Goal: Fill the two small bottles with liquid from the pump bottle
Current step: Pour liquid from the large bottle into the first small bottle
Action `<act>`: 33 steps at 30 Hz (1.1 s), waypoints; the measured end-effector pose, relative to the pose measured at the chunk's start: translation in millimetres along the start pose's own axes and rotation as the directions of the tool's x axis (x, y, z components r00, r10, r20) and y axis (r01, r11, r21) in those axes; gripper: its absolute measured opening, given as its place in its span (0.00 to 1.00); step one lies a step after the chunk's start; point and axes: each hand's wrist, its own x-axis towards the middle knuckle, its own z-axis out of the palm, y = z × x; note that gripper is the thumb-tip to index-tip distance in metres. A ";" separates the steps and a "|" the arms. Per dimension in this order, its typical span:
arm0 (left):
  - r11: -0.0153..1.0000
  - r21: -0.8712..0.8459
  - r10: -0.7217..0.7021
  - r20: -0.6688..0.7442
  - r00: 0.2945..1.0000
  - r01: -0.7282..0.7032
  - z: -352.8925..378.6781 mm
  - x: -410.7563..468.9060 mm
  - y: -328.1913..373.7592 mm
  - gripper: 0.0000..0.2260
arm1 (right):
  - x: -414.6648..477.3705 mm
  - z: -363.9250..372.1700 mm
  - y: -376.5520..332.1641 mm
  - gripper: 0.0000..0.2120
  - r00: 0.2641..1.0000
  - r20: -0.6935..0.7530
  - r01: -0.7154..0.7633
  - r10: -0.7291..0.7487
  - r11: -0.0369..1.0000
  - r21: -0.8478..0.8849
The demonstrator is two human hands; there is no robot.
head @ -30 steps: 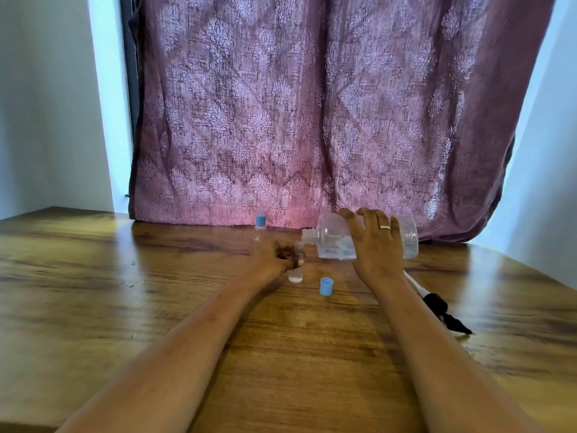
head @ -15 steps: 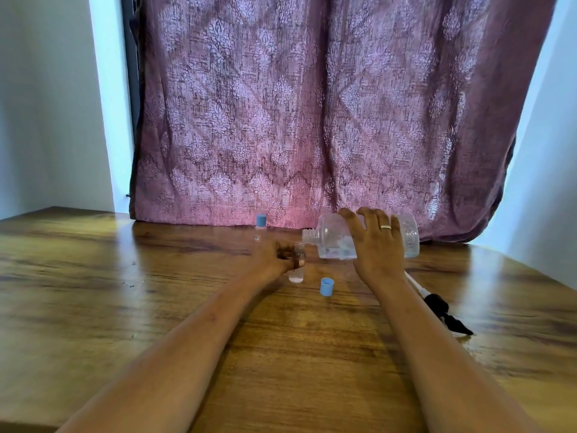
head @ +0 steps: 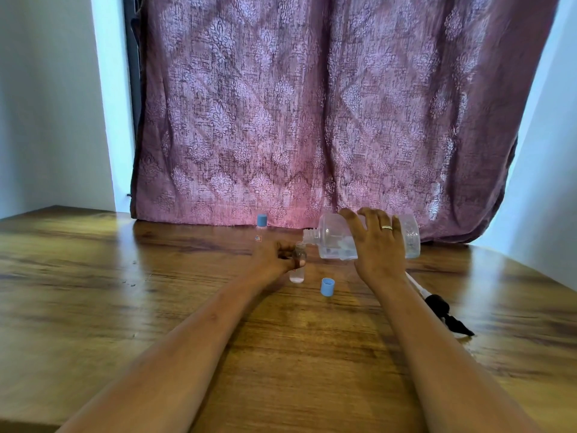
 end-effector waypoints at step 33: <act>1.000 0.017 0.021 0.010 1.000 -0.021 -0.9 1.7 -1.4 0.09 | 0.7 2.4 2.7 0.43 1.000 0.011 -0.016 0.016 1.000 0.015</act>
